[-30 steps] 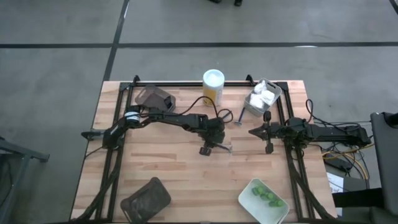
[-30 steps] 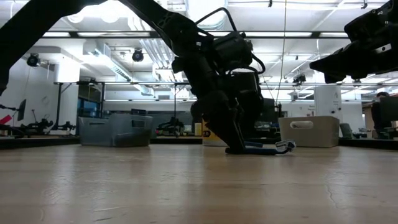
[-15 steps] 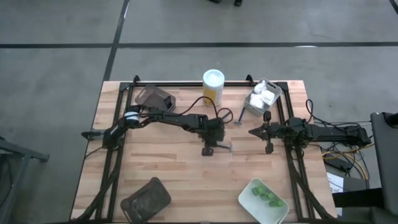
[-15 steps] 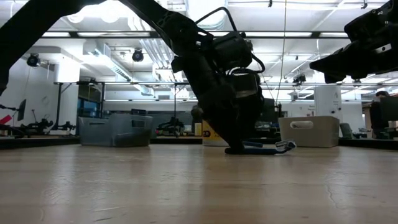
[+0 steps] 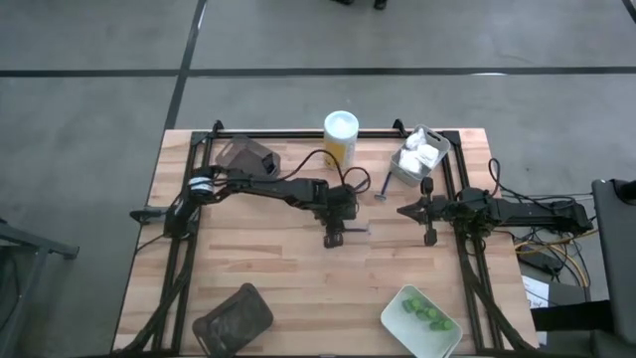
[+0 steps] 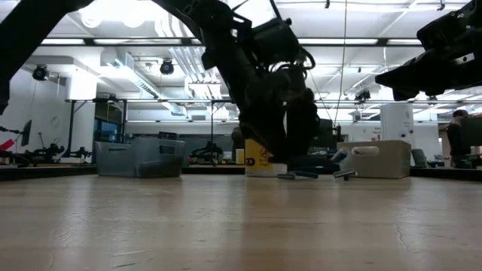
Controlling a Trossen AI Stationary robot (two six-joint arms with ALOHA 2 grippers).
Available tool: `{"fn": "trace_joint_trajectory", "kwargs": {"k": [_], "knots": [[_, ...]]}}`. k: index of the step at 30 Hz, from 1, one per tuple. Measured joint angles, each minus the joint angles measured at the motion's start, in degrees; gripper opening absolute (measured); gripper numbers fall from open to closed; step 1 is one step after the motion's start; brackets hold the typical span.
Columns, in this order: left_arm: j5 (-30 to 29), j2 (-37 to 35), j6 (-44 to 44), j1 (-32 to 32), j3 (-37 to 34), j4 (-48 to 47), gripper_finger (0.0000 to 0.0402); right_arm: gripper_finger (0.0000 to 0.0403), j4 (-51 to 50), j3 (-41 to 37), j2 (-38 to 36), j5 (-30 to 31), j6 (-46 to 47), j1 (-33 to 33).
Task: Pick & Place Travel size toiletries
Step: Put the blue razor into the bottom black bin
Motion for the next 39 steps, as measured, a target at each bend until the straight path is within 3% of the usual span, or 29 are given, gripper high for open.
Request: {"fn": "trace_joint_trajectory", "kwargs": {"k": [11, 22, 29, 39], "knots": [[-1.93, -8.06, -2.9, -0.03, 0.02, -1.48, 0.0037, 0.0008, 0.02, 0.0, -0.01, 0.01, 0.01, -0.02], [-4.09, -19.74, 1.29, -0.18, -1.55, -6.17, 0.0037, 0.0008, 0.02, 0.0, -0.03, 0.01, 0.0, -0.02], [-4.01, -30.56, 5.3, -2.06, -8.76, -6.71, 0.0037, 0.0008, 0.04, 0.0, -0.02, 0.03, 0.01, -0.02], [-3.97, -48.28, 9.48, -8.21, -25.44, -4.96, 0.0037, 0.0008, 0.03, 0.0, -0.01, 0.02, 0.01, -0.02]]}}
